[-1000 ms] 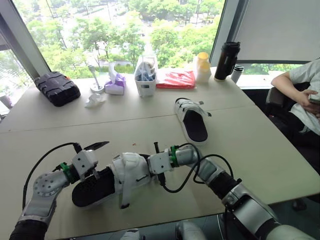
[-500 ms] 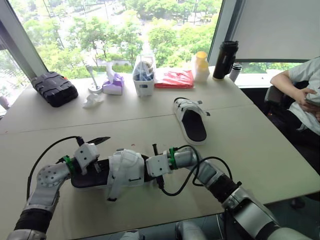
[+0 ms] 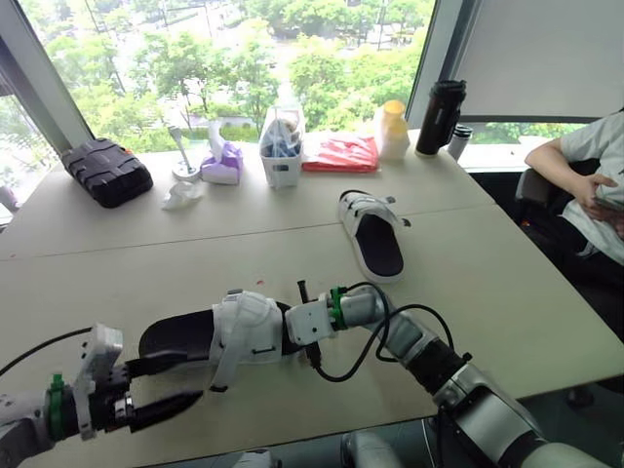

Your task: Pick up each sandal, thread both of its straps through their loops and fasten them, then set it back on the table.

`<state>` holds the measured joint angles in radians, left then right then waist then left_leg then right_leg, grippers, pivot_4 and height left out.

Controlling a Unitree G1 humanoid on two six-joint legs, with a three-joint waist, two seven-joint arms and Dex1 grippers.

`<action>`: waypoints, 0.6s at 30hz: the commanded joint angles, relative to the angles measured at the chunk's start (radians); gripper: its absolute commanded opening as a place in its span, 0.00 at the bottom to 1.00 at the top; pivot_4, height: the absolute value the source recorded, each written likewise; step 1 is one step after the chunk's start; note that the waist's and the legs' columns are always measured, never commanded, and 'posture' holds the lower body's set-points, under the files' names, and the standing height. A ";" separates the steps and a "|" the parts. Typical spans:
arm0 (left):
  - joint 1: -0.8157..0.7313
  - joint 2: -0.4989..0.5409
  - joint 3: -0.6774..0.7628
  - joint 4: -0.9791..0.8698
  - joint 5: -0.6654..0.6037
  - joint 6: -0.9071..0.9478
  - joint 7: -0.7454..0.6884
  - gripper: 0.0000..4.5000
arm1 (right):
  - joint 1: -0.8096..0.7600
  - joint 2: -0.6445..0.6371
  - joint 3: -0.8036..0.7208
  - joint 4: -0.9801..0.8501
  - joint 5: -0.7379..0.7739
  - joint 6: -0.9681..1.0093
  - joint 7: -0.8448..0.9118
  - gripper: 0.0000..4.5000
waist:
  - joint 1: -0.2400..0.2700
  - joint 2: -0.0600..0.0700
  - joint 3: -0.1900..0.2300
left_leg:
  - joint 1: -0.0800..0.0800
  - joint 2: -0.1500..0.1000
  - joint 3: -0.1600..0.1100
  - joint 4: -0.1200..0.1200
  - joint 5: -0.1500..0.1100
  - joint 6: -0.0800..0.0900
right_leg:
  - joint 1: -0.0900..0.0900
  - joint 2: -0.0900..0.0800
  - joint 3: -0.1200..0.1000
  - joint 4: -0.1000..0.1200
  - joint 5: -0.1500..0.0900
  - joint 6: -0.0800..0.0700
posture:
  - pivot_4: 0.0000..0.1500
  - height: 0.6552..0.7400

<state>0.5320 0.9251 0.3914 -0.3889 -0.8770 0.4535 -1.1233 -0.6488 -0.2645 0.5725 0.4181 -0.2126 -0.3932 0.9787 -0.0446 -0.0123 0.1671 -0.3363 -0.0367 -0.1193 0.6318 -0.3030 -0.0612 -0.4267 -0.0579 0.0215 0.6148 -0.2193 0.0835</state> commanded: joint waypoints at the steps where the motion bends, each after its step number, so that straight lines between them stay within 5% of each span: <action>1: 0.012 0.001 0.001 -0.065 0.031 0.005 -0.027 0.97 | 0.019 -0.010 0.043 0.070 -0.043 0.009 0.030 0.00 | 0.000 0.000 0.000 | 0.000 0.000 0.000 0.000 0.000 0.000 | 0.000 0.000 0.000 0.000 0.000 0.000 | 1.00 1.00; 6: -0.087 -0.085 -0.114 -0.043 0.163 -0.074 0.019 0.97 | 0.015 -0.003 0.044 0.080 -0.045 0.002 0.028 0.00 | 0.000 0.000 -0.001 | 0.000 0.000 0.000 0.000 0.000 0.000 | 0.000 0.000 0.000 0.000 -0.001 -0.002 | 1.00 1.00; 18: -0.175 -0.140 -0.214 -0.031 0.229 -0.054 0.018 0.97 | 0.023 -0.009 0.039 0.071 -0.047 0.010 0.023 0.00 | 0.000 -0.001 -0.001 | 0.000 0.000 0.000 0.000 0.000 0.000 | 0.000 0.001 0.000 0.000 0.002 -0.005 | 1.00 1.00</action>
<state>0.3634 0.7885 0.1818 -0.4206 -0.6547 0.4052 -1.1037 -0.6566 -0.2560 0.5737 0.4416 -0.2134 -0.4161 0.9790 -0.0444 -0.0129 0.1663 -0.3360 -0.0364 -0.1192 0.6316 -0.3030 -0.0612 -0.4268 -0.0573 0.0218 0.6150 -0.2176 0.0781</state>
